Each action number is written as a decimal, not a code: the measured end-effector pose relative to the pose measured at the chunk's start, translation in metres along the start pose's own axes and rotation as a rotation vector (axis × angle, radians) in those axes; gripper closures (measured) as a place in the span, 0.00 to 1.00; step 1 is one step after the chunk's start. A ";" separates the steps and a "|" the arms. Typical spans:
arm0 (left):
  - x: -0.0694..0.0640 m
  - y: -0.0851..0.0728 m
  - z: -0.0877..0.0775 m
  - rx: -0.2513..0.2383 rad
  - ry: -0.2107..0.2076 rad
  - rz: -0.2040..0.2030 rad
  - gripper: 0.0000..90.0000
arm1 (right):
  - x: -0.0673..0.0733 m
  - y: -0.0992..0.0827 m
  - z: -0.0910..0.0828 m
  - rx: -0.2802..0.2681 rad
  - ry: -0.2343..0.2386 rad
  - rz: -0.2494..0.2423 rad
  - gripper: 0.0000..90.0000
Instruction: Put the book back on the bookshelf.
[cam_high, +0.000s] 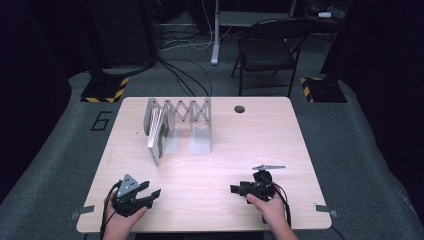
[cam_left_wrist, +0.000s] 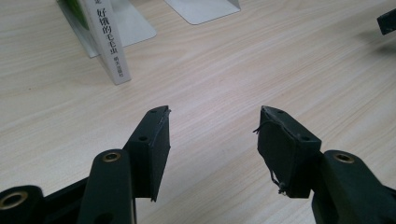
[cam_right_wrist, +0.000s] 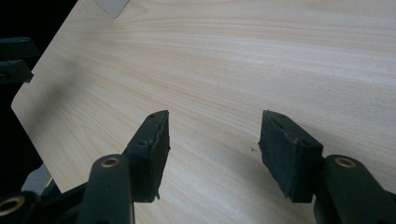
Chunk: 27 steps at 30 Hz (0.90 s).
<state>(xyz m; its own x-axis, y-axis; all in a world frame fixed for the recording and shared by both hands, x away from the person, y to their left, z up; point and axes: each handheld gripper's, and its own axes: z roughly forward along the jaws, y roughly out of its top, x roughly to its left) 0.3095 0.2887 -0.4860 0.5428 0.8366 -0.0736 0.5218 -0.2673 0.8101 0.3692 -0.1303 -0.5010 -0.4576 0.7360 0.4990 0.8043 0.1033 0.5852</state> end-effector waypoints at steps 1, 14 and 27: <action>0.001 -0.002 0.002 -0.002 0.008 0.009 0.49 | 0.000 0.000 0.000 0.002 0.000 0.000 0.47; 0.020 -0.009 0.008 -0.013 0.037 -0.038 0.47 | 0.000 -0.002 0.002 0.008 -0.008 -0.001 0.47; 0.028 -0.008 0.015 -0.020 0.058 -0.086 0.48 | -0.002 -0.007 -0.003 0.003 -0.032 0.001 0.47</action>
